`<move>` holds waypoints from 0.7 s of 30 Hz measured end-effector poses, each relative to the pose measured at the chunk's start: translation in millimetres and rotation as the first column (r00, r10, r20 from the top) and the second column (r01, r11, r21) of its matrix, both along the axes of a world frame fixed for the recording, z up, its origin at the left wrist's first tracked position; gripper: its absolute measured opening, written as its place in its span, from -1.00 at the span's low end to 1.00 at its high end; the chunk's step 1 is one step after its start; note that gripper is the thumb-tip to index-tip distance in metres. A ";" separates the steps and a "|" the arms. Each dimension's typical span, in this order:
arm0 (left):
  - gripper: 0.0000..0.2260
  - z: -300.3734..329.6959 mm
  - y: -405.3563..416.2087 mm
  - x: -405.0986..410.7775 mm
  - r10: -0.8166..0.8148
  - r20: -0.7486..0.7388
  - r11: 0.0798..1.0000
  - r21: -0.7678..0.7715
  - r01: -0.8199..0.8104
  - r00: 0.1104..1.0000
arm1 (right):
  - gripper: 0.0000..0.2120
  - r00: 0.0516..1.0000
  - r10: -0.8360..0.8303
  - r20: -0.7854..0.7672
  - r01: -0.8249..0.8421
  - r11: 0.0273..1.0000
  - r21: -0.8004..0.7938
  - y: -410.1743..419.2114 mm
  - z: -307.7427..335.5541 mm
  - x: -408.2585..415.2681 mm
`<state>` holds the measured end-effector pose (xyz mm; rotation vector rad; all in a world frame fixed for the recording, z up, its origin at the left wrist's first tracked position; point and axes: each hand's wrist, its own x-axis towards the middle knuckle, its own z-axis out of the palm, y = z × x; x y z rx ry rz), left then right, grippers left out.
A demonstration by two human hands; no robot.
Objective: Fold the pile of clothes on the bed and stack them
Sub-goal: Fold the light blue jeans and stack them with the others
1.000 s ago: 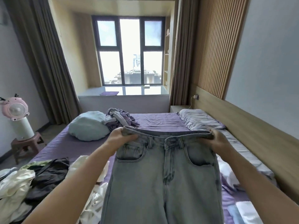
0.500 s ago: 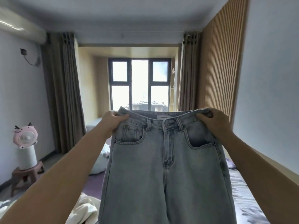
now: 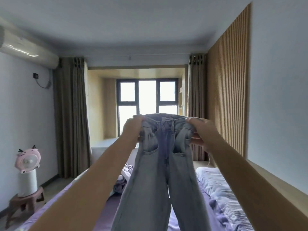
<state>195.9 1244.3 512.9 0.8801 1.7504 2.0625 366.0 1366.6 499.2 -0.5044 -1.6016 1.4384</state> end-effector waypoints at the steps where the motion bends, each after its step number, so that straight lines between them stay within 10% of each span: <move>1: -0.93 -3.7 4.5 8.4 -0.003 -0.080 1.000 -0.009 0.003 0.997 | -0.78 0.999 0.038 -0.002 -0.038 0.999 0.017 -8.4 -1.3 -5.4; 5: -0.93 -26.4 17.3 28.8 -0.056 -0.316 0.997 0.035 0.071 0.947 | -0.83 0.993 0.115 0.000 -0.115 0.986 0.124 -37.5 -11.3 -28.2; 12: -0.89 -61.2 15.3 14.1 -0.119 -0.078 0.990 0.064 0.124 0.990 | -0.79 0.979 0.204 -0.021 -0.198 0.967 0.161 -50.1 -46.0 -39.9; 16: -0.83 -75.6 19.3 18.7 0.194 -0.128 0.976 0.122 -0.179 0.973 | -0.68 0.984 0.171 -0.041 -0.155 0.956 0.248 -64.2 -68.0 -56.5; 21: -0.85 -69.4 11.5 20.4 0.467 -0.517 0.875 0.151 -0.461 0.717 | -0.70 0.993 -0.009 -0.119 0.050 0.937 0.344 -75.8 -76.9 -67.7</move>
